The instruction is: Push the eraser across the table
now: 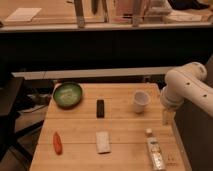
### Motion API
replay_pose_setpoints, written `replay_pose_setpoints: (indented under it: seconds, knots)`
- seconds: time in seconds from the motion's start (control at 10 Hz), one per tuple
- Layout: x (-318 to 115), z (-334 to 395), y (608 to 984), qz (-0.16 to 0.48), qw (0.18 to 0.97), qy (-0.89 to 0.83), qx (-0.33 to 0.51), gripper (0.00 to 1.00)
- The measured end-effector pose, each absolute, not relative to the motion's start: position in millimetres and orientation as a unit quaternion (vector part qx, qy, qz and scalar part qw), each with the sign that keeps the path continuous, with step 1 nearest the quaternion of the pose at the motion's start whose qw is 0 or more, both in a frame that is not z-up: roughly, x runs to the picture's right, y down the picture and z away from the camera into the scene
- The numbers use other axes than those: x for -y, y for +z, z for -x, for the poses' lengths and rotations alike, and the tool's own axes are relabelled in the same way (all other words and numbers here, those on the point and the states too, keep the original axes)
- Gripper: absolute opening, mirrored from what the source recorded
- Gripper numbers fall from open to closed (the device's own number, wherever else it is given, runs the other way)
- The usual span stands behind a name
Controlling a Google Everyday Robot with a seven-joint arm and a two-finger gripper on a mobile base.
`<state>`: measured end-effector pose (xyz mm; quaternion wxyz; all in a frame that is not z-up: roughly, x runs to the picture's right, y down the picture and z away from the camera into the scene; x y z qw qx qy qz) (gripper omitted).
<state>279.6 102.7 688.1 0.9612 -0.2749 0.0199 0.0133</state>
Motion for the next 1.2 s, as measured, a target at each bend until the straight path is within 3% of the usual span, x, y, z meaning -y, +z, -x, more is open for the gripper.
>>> replay_pose_setpoints:
  seconds: [1.2]
  knots:
    - [-66, -171, 736, 0.226, 0.972, -0.066, 0.013, 0.8]
